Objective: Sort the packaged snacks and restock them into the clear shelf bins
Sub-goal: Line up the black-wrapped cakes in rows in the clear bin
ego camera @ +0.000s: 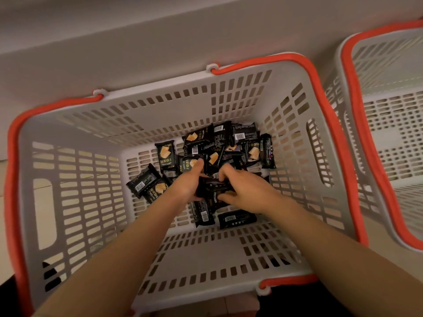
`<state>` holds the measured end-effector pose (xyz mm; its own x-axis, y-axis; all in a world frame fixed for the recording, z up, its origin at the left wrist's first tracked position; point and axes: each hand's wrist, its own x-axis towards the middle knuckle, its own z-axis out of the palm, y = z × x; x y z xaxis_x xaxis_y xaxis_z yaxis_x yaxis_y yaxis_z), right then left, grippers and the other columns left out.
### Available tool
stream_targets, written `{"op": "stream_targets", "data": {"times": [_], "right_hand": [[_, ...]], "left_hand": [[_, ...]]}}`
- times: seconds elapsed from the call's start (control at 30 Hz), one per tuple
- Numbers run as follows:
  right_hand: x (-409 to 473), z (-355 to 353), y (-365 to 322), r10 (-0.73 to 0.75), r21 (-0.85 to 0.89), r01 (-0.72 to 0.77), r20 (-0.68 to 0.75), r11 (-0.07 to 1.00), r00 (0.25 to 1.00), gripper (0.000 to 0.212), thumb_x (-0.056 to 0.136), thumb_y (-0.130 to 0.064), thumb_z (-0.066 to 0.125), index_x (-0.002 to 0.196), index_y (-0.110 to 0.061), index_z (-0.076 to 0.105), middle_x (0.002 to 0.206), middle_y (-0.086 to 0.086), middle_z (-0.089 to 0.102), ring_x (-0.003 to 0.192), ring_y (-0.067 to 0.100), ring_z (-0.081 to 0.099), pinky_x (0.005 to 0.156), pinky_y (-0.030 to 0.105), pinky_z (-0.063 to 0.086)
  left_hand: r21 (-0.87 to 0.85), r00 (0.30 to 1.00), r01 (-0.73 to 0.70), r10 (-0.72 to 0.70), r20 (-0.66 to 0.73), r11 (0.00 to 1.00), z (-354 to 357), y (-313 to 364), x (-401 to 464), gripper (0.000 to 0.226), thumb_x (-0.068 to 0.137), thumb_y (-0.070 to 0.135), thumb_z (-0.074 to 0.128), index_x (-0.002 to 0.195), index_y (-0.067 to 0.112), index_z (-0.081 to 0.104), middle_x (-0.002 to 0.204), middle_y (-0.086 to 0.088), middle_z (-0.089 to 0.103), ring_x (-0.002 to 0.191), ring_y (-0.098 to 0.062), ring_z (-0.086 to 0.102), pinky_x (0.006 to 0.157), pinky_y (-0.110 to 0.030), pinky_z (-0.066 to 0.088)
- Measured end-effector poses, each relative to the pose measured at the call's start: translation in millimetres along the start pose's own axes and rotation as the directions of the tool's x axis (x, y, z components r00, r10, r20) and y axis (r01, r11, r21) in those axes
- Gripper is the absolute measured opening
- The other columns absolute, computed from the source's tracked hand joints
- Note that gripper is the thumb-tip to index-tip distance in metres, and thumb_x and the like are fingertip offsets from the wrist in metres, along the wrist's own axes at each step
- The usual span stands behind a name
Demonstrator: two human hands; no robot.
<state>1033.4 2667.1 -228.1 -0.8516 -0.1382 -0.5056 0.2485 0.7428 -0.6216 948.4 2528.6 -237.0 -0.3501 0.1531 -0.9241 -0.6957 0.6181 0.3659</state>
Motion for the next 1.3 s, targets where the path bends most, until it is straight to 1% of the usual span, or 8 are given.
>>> {"op": "stream_targets", "data": {"times": [0.13,0.3,0.57,0.67,0.8,1.07,1.17,1.3], "right_hand": [[14.2,0.6,12.7,0.173,-0.002,-0.173,-0.037,0.985,0.984,0.052,0.088,-0.037,0.059,0.131,-0.017,0.038,0.112,0.006,0.062,0.096,0.024,0.06,0.077,0.04,0.053],[17.6,6.7,28.1,0.316,0.258,-0.293,-0.048,0.921,0.948,0.037,0.085,-0.035,0.063,0.116,-0.014,0.057,0.104,0.004,0.066,0.089,0.017,0.06,0.07,0.027,0.046],[14.6,17.8,28.9,0.351,0.386,-0.323,-0.003,0.864,0.936,0.035,0.087,-0.033,0.062,0.115,-0.014,0.055,0.098,0.002,0.063,0.08,0.013,0.056,0.065,0.024,0.043],[14.1,19.2,28.8,0.36,0.397,-0.331,0.001,0.856,0.933,0.032,0.087,-0.033,0.062,0.111,-0.014,0.054,0.097,0.003,0.063,0.078,0.014,0.056,0.063,0.025,0.042],[14.6,17.0,25.0,0.377,0.381,-0.34,-0.024,0.86,0.926,0.028,0.086,-0.034,0.061,0.102,-0.013,0.051,0.081,-0.001,0.057,0.073,0.017,0.055,0.058,0.028,0.04],[15.9,-5.3,13.5,0.268,0.35,-0.181,-0.216,0.919,0.939,0.033,0.086,-0.03,0.059,0.116,-0.018,0.05,0.088,-0.006,0.054,0.082,0.017,0.057,0.071,0.034,0.05],[16.1,-1.2,8.4,0.184,0.419,-0.154,-0.03,0.895,0.983,0.035,0.087,-0.024,0.059,0.121,-0.027,0.051,0.097,-0.004,0.063,0.088,0.016,0.062,0.074,0.032,0.051],[13.7,4.4,12.3,0.198,0.583,-0.249,0.15,0.773,0.969,0.026,0.092,-0.04,0.051,0.116,-0.03,0.055,0.109,-0.007,0.061,0.1,0.012,0.056,0.077,0.024,0.042]], "left_hand": [[0.495,0.863,-0.369,0.488,-0.132,0.787,-12.9,-6.9,16.2,0.033,0.1,0.025,0.034,0.116,0.01,0.058,0.118,-0.01,0.058,0.105,-0.025,0.055,0.089,-0.035,0.042],[0.825,0.737,-0.245,0.651,-0.183,0.509,-31.7,-20.4,43.4,0.032,0.094,0.02,0.051,0.122,0.005,0.051,0.126,-0.013,0.044,0.116,-0.028,0.044,0.095,-0.038,0.041],[0.718,0.733,-0.252,0.613,-0.296,0.649,-31.0,-30.4,58.5,0.046,0.084,0.027,0.066,0.12,0.007,0.043,0.124,-0.011,0.049,0.115,-0.027,0.046,0.087,-0.038,0.044],[0.673,0.824,-0.174,0.481,-0.3,0.719,-36.0,-28.8,62.2,0.057,0.079,0.033,0.071,0.122,0.009,0.044,0.125,-0.01,0.051,0.115,-0.027,0.049,0.09,-0.04,0.047],[0.825,0.898,-0.114,0.413,-0.153,0.554,-35.1,-38.0,55.2,0.046,0.088,0.038,0.059,0.125,0.01,0.052,0.122,-0.012,0.051,0.112,-0.028,0.051,0.089,-0.039,0.048],[0.794,0.708,-0.602,0.518,0.481,0.085,-56.7,-25.3,6.3,0.028,0.086,0.029,0.064,0.108,0.011,0.063,0.097,-0.002,0.062,0.088,-0.017,0.057,0.081,-0.025,0.046],[0.71,0.659,-0.681,0.572,0.489,0.179,-41.9,-17.6,-5.9,0.025,0.079,0.028,0.072,0.098,0.014,0.063,0.081,0.01,0.057,0.069,0.0,0.05,0.063,-0.003,0.036],[0.518,0.829,-0.55,0.506,0.239,0.656,-21.9,-17.2,-8.0,0.028,0.071,0.028,0.078,0.085,0.023,0.054,0.073,0.005,0.064,0.062,0.001,0.059,0.055,-0.012,0.044]]}}
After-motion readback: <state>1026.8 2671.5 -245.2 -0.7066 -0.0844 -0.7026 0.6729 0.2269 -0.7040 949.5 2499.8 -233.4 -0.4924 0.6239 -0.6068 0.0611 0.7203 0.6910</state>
